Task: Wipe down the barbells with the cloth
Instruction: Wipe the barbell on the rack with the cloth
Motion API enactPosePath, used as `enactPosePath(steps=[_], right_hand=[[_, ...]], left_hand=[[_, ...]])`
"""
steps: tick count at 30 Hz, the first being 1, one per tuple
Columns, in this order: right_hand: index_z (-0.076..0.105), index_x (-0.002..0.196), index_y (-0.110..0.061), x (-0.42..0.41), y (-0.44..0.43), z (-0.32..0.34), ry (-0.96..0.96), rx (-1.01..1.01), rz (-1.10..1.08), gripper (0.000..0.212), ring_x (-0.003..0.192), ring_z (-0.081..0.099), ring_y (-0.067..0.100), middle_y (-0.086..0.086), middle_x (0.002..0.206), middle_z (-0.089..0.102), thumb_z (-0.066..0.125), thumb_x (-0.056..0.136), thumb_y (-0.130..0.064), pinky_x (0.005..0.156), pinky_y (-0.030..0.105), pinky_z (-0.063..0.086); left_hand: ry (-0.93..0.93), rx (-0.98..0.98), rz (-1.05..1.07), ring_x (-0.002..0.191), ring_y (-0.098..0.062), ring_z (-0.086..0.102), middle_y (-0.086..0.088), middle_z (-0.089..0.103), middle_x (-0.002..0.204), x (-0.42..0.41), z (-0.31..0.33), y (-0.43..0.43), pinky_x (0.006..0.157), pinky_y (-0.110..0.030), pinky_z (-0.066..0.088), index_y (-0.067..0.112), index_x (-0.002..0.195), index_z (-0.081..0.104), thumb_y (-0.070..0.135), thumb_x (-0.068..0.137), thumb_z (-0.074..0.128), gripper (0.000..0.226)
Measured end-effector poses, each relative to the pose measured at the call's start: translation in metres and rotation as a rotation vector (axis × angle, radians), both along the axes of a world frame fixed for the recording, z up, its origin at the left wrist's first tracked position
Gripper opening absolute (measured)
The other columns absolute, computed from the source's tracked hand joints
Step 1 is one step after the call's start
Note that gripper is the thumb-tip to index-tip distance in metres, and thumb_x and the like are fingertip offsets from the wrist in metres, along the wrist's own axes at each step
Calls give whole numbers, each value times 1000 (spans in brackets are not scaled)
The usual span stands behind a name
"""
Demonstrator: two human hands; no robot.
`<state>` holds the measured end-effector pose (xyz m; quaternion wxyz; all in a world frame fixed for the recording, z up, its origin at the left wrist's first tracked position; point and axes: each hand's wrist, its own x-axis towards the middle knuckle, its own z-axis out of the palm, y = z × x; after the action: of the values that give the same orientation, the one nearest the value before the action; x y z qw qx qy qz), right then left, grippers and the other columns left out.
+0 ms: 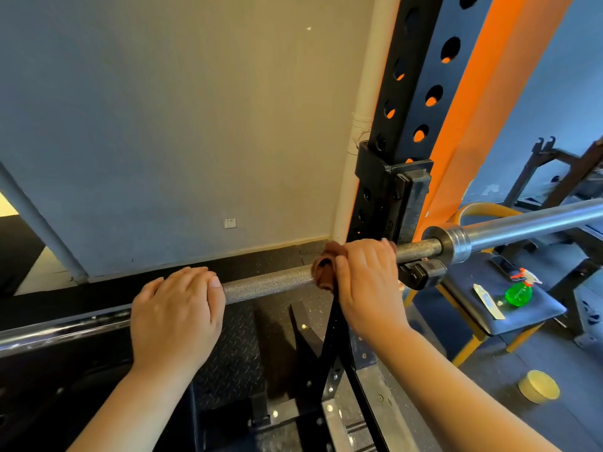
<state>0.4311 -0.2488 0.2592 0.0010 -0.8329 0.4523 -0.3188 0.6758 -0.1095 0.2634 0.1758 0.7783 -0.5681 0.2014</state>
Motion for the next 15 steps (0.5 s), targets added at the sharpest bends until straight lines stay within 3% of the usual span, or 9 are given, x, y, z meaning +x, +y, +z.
enactPosePath(steps=[3, 6, 9, 11, 14, 15], right_hand=[[61, 121, -18, -14, -6, 1, 125, -46, 102, 39, 114, 51, 22, -2, 116, 60, 30, 109, -37, 111, 46, 35], [57, 95, -20, -4, -13, 23, 204, -10, -76, 35, 90, 56, 27, -1, 92, 57, 28, 107, -36, 85, 42, 43], [59, 99, -14, 21, -16, 45, 582, 23, -36, 20, 89, 61, 34, 6, 94, 60, 43, 103, -27, 71, 39, 41], [57, 106, -12, 26, -20, 59, 701, 105, -7, 23, 91, 62, 34, 6, 100, 62, 42, 105, -28, 71, 38, 43], [59, 94, -15, 21, -25, 54, 633, 48, 9, 30, 79, 61, 27, 0, 89, 62, 38, 106, -32, 68, 36, 45], [58, 87, -18, 18, -21, 42, 489, 9, 11, 33, 76, 59, 26, -2, 84, 61, 35, 106, -33, 68, 37, 43]], left_hand=[[0, -7, 7, 101, -26, 72, -7, 76, 108, 0, -2, -1, 89, -49, 52, 11, 97, 76, 32, 105, 31, 51], [4, 13, 7, 100, -24, 72, -5, 76, 108, 0, 1, 0, 89, -47, 52, 13, 98, 76, 31, 103, 35, 46], [11, 36, 3, 96, -21, 72, -1, 76, 103, 0, 3, 1, 88, -44, 53, 16, 97, 75, 33, 102, 37, 42], [10, 62, 2, 93, -17, 70, 3, 75, 101, 1, 4, 3, 86, -40, 52, 20, 97, 74, 35, 101, 38, 39], [12, 58, -4, 91, -14, 68, 7, 73, 98, 5, 2, 4, 84, -37, 51, 23, 95, 72, 36, 102, 39, 36], [17, 41, -6, 91, -14, 68, 7, 73, 98, 5, 1, 3, 85, -37, 51, 23, 94, 72, 35, 102, 38, 37]])
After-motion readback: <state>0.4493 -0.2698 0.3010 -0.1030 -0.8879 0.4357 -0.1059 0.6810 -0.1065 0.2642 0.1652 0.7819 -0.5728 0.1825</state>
